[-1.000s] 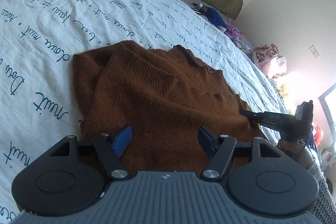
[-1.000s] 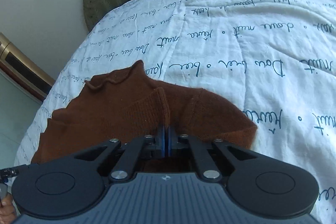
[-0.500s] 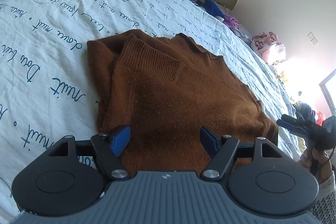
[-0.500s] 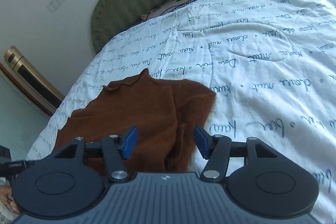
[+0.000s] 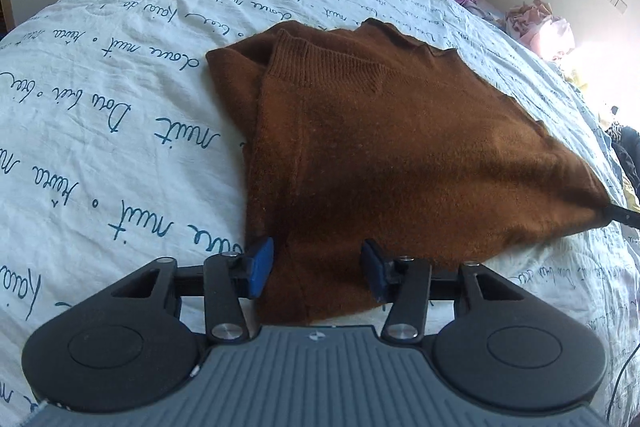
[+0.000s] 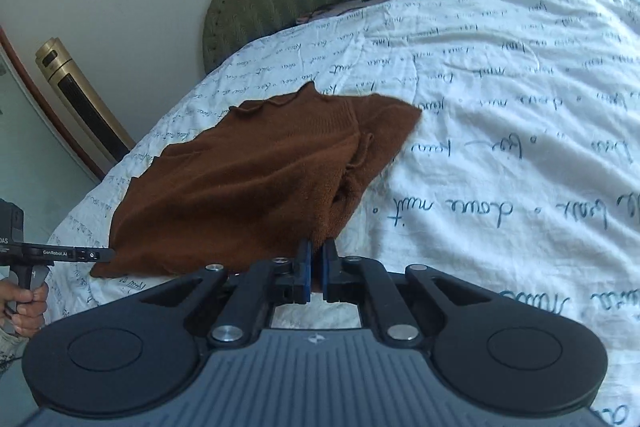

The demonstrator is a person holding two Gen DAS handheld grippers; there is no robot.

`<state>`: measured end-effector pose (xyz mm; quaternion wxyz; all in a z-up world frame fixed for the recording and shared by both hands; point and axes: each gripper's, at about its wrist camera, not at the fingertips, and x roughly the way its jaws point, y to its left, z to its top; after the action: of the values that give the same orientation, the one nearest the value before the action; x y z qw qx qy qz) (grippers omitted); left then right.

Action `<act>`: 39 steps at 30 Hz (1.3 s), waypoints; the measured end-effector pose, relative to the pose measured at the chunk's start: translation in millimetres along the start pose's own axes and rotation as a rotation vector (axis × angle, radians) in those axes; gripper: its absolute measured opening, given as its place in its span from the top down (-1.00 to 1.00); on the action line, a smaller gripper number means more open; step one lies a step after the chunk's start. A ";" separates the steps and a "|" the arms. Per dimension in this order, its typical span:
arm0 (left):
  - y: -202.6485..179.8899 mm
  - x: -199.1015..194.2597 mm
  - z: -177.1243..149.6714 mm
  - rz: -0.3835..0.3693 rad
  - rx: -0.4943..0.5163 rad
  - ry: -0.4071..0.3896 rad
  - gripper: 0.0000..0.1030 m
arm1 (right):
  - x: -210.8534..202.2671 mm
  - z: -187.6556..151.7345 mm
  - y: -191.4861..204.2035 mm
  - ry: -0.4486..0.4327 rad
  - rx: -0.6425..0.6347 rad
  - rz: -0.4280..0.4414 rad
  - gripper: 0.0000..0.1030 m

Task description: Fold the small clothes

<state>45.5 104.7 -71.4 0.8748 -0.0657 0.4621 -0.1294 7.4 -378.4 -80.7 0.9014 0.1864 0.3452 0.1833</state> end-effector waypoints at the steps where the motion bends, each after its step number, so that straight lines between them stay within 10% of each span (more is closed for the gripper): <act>1: 2.2 -0.1 -0.2 0.000 0.001 0.002 0.09 | -1.4 0.7 -3.5 0.002 -0.005 -0.022 0.93; 6: 2.1 -8.9 2.1 0.032 0.019 0.036 0.10 | 24.0 -12.6 -38.1 0.126 0.051 -0.062 0.87; 11: -30.0 -41.1 23.0 0.057 0.056 -0.063 -0.80 | -6.3 6.8 -0.5 -0.006 -0.063 -0.119 0.46; 14: -73.0 -32.8 43.0 0.064 0.078 -0.137 -0.92 | 15.5 22.5 32.5 -0.033 -0.134 -0.084 0.46; 23: -122.7 67.3 50.8 0.230 0.040 -0.079 -0.94 | 126.0 25.4 92.4 0.020 -0.251 -0.142 0.13; 39: -104.4 68.5 32.4 0.266 0.058 -0.103 -1.00 | 111.0 20.9 43.7 -0.010 -0.253 -0.191 -0.10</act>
<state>92.0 -15.2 -82.8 0.9084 0.0149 0.4173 -0.0219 90.0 -294.0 -107.5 0.9328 0.0387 0.3308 0.1378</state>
